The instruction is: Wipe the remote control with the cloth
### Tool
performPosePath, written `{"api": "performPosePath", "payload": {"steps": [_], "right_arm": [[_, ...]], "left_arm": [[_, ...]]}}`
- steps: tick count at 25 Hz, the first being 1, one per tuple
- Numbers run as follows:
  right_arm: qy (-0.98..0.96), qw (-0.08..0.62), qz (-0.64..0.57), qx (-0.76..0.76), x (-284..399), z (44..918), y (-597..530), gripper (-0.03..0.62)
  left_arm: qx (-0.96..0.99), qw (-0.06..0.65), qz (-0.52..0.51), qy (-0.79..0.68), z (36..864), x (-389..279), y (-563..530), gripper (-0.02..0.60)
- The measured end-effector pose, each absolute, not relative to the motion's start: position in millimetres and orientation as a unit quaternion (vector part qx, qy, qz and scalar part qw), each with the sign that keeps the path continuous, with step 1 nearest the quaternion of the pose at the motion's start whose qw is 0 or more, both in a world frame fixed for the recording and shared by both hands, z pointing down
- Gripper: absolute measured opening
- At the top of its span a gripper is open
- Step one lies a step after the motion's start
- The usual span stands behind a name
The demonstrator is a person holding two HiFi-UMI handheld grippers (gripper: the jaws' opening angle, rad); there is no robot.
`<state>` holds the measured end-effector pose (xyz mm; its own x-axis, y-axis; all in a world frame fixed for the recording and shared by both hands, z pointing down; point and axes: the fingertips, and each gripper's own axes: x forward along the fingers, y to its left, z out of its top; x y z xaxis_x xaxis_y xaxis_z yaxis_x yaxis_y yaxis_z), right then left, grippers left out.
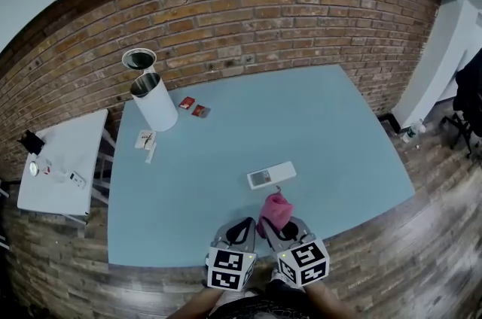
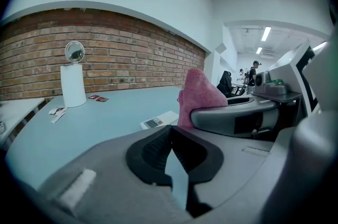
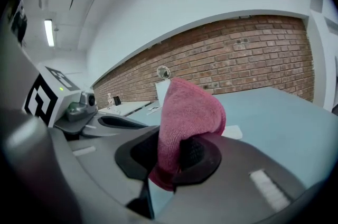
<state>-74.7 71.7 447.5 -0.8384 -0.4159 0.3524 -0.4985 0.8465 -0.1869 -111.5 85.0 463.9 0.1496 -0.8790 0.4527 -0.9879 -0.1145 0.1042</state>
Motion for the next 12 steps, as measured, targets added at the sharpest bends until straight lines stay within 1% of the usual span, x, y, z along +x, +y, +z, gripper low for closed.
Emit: {"api": "performPosePath", "payload": {"steps": [5, 12], "right_arm": [[-0.943, 0.154, 0.137, 0.261, -73.3, 444.5, 78.8, 0.064], [-0.94, 0.154, 0.134, 0.273, -68.1, 444.3, 90.4, 0.064]], "left_arm": [[0.735, 0.201, 0.132, -0.634, 457.4, -114.4, 93.0, -0.002], [0.741, 0.193, 0.125, -0.631, 451.4, -107.0, 103.0, -0.003]]}}
